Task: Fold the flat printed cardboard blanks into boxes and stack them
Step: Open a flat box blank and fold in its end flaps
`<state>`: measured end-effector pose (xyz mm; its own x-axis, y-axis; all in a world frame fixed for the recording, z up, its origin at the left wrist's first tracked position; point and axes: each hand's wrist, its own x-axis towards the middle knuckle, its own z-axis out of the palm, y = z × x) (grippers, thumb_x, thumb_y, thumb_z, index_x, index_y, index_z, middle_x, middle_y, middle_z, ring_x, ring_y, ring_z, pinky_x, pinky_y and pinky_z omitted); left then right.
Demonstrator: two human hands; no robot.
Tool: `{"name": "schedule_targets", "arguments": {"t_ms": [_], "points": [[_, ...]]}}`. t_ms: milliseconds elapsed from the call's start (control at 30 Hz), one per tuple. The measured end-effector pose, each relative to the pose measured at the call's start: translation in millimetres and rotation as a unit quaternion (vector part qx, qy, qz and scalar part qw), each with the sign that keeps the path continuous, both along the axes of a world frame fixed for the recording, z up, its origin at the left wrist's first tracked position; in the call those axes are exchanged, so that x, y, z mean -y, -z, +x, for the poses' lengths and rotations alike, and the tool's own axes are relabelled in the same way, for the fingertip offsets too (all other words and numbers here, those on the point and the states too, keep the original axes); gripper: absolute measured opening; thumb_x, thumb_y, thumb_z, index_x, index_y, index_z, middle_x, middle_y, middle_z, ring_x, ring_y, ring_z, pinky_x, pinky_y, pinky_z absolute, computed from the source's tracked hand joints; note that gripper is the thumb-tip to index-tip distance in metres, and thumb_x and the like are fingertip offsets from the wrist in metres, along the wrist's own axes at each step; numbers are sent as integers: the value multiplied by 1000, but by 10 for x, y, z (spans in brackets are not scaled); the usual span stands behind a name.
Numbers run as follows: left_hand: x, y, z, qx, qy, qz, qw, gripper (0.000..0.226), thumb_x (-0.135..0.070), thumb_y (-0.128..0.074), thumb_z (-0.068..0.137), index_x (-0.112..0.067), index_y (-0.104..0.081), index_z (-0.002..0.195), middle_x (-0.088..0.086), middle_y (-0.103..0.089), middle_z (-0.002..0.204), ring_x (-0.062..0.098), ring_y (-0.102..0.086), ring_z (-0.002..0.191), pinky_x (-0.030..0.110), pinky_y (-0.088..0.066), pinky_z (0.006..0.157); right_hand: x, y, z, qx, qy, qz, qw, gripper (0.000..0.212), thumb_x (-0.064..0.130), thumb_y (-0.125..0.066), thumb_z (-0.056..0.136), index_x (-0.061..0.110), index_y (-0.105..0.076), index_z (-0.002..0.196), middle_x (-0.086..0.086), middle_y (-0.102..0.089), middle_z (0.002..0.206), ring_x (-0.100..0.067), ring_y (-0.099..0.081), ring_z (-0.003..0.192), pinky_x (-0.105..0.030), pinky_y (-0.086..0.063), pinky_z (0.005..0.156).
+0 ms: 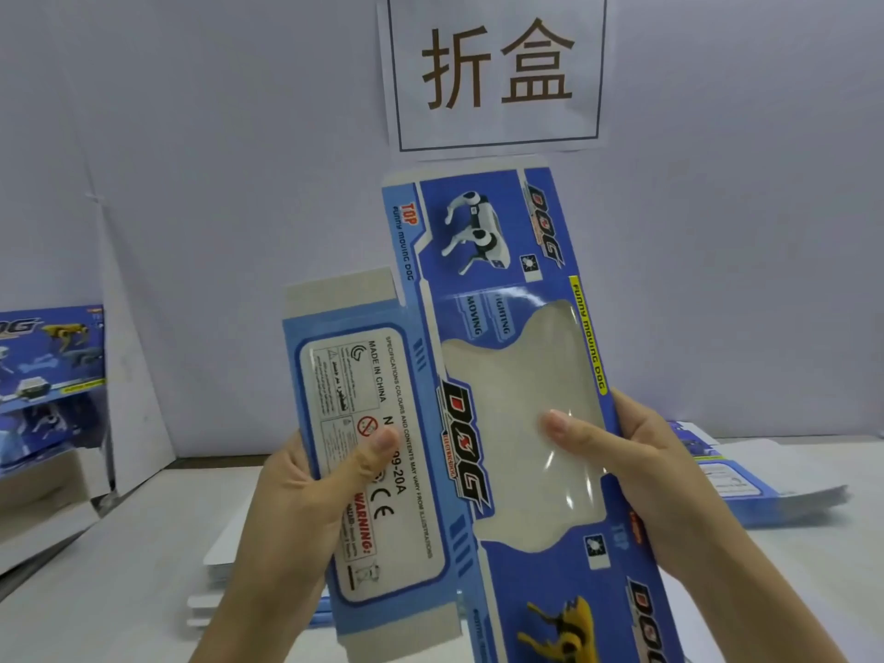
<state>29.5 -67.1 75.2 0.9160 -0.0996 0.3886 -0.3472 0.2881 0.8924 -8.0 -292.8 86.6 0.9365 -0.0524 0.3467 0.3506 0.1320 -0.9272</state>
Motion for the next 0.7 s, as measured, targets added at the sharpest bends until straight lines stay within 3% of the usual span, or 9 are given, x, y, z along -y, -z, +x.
{"name": "schedule_targets", "arguments": {"t_ms": [133,233,300,367,433,533,600,700], "points": [[12,5,9,-6,11,-3,1000,28,-37,-74,52,-33,-74,79,11,-75,89,31,-73,75,35,-57,52,-5,-5,1,13,-3,-8,1000,24,31,-75,66,28,-74,90,-9,-75,91,-27,-73,76,-27,-56,55],[13,24,32,-11,-12,-3,1000,34,-40,-74,50,-32,-73,84,8,-75,89,28,-73,75,36,-58,53,-13,4,-2,-4,-6,11,1000,31,25,-84,64,22,-73,92,-11,-75,90,-29,-73,75,-30,-56,53],[50,49,53,-11,-46,30,998,52,-47,-73,51,-32,-67,100,0,-75,96,20,-73,80,32,-58,56,-48,15,4,7,5,24,1000,26,31,-76,64,27,-74,89,-9,-76,91,-28,-74,75,-29,-56,53],[100,84,57,16,-128,121,984,72,-55,-69,57,-41,-48,125,-16,-63,119,8,-65,103,23,-54,74,-122,49,38,45,51,4,998,23,33,-73,69,30,-74,92,-2,-76,92,-20,-74,78,-23,-55,56],[152,121,7,102,-142,178,968,78,-63,-70,64,-51,-33,132,-29,-45,135,-5,-46,123,12,-42,89,-242,100,68,105,92,-48,989,25,30,-74,80,26,-69,104,10,-74,99,-6,-71,88,-16,-53,67],[238,156,-87,138,37,166,976,94,-68,-76,58,-47,-34,139,-24,-49,137,-4,-49,123,16,-47,91,-457,234,53,181,16,-248,951,59,37,-67,84,33,-44,138,22,-48,137,5,-43,128,-9,-37,99],[246,159,-81,58,47,68,995,81,-69,-80,47,-48,-55,120,-15,-66,119,7,-64,107,22,-55,77,-507,285,42,197,-25,-341,919,62,43,-63,86,46,-37,142,30,-29,145,7,-25,138,-3,-29,101],[193,159,49,-37,-48,-62,996,35,-47,-72,63,-29,-71,93,0,-75,92,21,-73,80,33,-58,55,-464,242,52,202,43,-332,921,54,42,-60,87,46,-40,137,39,-33,139,11,-28,135,-5,-30,102]]}}
